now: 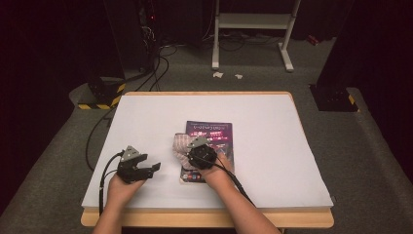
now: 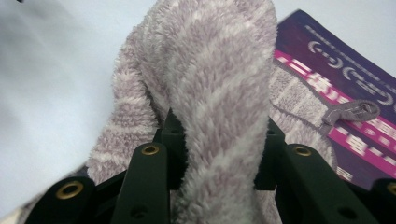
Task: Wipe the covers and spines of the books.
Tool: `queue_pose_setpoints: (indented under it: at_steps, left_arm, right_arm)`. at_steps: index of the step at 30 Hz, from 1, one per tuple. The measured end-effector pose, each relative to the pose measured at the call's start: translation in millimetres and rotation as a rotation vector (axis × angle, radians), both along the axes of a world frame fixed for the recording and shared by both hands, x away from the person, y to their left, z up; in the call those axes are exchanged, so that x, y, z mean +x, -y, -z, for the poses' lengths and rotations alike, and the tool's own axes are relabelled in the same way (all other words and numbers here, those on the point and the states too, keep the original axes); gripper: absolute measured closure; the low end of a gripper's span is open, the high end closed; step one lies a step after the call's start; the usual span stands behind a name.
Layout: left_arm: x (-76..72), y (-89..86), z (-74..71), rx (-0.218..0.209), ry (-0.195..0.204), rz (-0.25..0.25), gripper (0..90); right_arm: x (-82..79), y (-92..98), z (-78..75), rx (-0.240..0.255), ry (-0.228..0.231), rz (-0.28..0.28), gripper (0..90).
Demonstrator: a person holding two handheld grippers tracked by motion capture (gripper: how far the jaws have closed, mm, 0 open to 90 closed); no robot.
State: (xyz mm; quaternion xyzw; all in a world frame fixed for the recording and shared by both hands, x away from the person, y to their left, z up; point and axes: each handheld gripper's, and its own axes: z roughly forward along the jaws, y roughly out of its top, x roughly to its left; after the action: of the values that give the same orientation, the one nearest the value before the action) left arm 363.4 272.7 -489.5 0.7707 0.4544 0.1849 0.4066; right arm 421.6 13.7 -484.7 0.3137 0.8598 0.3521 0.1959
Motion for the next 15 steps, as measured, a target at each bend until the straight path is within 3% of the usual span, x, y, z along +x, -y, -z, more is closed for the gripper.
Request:
queue_pose_setpoints:
  at_steps: [5,15]
  left_arm:
    - [0.7,0.6,-0.3,0.000,0.002,0.005,28.9]
    - [1.0,2.8,-0.3,-0.002,0.000,0.010,28.9]
  right_arm:
    - [-1.0,-5.0,0.2,-0.003,0.006,-0.011,65.8]
    - [-1.7,39.8,1.0,-0.004,0.002,0.054,65.7]
